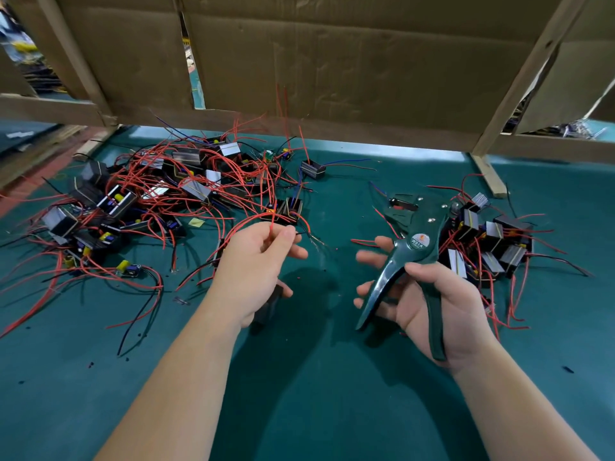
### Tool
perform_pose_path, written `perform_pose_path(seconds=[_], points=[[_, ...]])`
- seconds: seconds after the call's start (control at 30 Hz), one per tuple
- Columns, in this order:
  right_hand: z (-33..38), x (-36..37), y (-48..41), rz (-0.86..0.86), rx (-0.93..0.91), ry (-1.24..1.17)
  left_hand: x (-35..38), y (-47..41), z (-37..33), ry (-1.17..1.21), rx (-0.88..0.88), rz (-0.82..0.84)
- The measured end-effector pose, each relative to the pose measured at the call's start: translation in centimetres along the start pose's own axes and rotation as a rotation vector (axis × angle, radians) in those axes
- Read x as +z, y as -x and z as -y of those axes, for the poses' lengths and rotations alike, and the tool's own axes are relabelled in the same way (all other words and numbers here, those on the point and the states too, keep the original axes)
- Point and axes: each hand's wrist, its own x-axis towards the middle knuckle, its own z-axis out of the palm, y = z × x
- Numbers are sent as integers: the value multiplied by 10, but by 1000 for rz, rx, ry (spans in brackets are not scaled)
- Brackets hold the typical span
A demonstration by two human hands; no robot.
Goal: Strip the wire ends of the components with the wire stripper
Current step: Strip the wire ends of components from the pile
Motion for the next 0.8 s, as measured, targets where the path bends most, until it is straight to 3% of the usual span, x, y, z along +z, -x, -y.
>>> perform_pose_path(seconds=[0.13, 0.27, 0.8], points=[[1, 3, 8, 247, 102, -26, 2, 1, -3, 52, 143, -65], [1, 9, 13, 370, 174, -5, 3, 5, -6, 87, 248, -81], [-3, 12, 15, 441, 178, 81, 9, 12, -10, 166, 313, -67]])
